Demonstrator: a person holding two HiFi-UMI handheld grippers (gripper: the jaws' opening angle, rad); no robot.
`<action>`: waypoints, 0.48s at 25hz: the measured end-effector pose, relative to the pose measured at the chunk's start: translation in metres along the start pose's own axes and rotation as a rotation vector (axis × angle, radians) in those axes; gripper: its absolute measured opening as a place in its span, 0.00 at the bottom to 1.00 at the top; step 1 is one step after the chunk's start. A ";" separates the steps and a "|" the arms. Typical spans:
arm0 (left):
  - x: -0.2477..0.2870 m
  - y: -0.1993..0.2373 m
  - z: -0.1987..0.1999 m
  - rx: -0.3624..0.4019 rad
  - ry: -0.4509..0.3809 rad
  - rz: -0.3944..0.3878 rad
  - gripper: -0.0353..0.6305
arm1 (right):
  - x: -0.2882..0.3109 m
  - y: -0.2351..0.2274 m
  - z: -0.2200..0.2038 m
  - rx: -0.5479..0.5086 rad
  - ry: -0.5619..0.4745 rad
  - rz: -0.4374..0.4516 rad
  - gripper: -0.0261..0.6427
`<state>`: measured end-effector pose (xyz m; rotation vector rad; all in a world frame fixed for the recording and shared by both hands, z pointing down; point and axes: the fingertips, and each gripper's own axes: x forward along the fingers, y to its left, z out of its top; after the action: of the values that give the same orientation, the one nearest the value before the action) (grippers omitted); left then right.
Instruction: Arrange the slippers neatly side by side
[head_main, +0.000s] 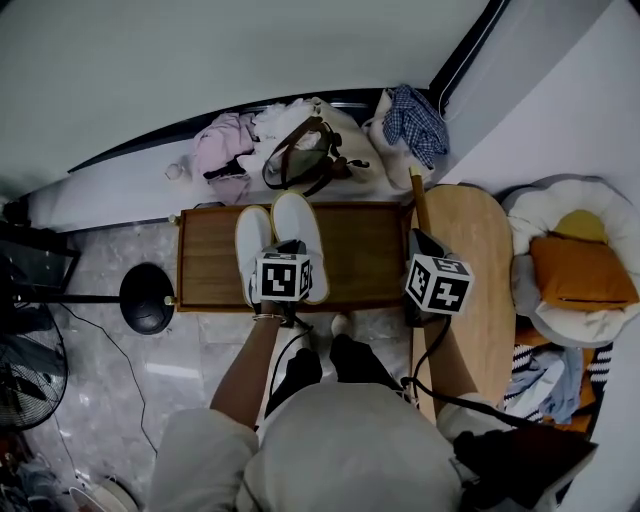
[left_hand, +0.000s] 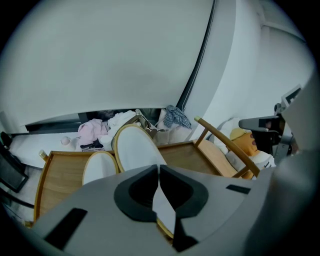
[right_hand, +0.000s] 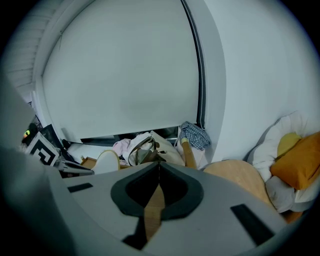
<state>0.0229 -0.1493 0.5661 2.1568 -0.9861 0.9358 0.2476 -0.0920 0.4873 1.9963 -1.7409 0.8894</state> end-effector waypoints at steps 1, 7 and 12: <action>0.000 0.001 -0.002 0.005 0.006 -0.003 0.09 | 0.001 0.002 -0.001 -0.001 0.002 0.001 0.09; -0.003 0.007 -0.008 0.047 0.028 -0.050 0.09 | 0.005 0.016 -0.006 0.005 0.012 -0.002 0.09; -0.001 0.008 -0.011 0.081 0.048 -0.107 0.09 | 0.011 0.030 -0.010 0.015 0.021 -0.006 0.09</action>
<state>0.0120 -0.1452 0.5738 2.2193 -0.8139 0.9868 0.2171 -0.1000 0.4977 1.9938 -1.7205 0.9204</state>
